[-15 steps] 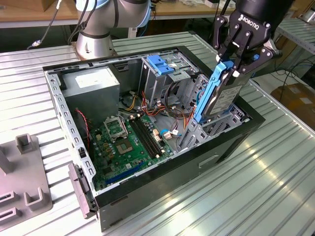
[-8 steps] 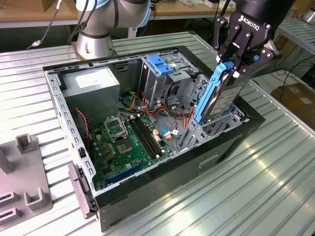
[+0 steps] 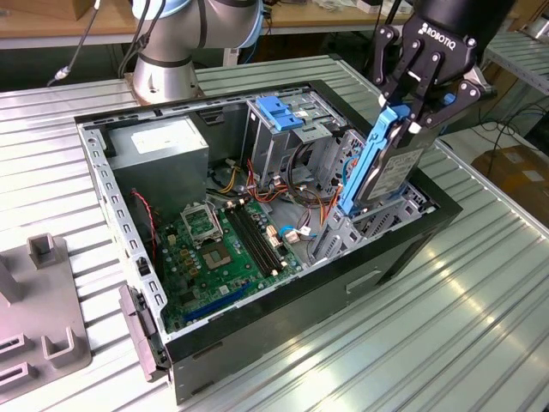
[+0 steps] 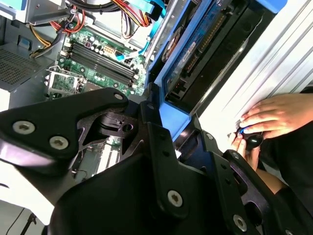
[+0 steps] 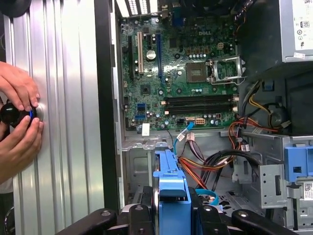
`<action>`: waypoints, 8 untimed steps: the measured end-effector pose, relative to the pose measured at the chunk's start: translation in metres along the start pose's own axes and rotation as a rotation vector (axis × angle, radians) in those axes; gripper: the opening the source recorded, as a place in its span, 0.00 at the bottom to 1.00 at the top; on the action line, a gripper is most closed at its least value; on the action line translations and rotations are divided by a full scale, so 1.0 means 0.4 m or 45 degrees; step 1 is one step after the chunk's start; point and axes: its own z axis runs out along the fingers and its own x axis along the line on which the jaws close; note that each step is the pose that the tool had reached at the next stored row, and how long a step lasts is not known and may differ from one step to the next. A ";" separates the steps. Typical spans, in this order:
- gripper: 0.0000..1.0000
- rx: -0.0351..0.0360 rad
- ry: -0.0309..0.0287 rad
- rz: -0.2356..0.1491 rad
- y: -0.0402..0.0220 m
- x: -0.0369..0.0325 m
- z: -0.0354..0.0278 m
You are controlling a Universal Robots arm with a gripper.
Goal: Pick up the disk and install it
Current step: 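Insert the disk into the insertion slot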
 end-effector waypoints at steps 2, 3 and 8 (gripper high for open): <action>0.37 0.0002 0.0001 -0.004 0.000 0.003 0.000; 0.37 0.0002 -0.0002 -0.004 0.000 0.004 0.001; 0.37 0.0002 0.0002 -0.004 0.000 0.005 0.003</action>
